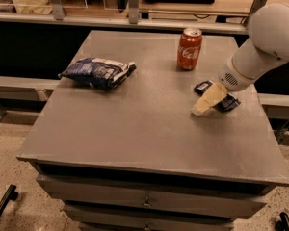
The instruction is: Pick rxbar blueberry
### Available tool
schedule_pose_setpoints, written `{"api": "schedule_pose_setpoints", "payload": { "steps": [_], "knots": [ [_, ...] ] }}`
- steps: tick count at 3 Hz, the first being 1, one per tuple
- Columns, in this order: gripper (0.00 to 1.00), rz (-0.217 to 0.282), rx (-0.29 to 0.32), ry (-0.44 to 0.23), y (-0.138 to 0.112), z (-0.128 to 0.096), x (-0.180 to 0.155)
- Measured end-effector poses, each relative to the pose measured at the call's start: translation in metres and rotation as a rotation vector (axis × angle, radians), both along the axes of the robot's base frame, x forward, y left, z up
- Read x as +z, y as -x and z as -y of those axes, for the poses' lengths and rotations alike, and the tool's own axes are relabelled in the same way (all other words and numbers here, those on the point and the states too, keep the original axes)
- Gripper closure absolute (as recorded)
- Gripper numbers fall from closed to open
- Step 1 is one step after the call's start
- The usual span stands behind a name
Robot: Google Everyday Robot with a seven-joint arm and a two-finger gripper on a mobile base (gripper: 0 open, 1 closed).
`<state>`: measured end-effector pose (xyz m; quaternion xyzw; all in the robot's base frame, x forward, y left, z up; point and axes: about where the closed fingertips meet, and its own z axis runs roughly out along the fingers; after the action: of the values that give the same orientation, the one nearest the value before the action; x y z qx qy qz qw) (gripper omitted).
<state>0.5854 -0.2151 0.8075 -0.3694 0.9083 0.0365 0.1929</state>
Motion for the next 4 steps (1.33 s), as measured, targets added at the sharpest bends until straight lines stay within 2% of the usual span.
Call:
{"api": "schedule_pose_setpoints", "payload": {
  "steps": [3, 4],
  "knots": [
    [0.86, -0.001, 0.001, 0.000, 0.000, 0.000, 0.018],
    [1.00, -0.001, 0.001, 0.000, 0.000, 0.000, 0.026]
  ]
}}
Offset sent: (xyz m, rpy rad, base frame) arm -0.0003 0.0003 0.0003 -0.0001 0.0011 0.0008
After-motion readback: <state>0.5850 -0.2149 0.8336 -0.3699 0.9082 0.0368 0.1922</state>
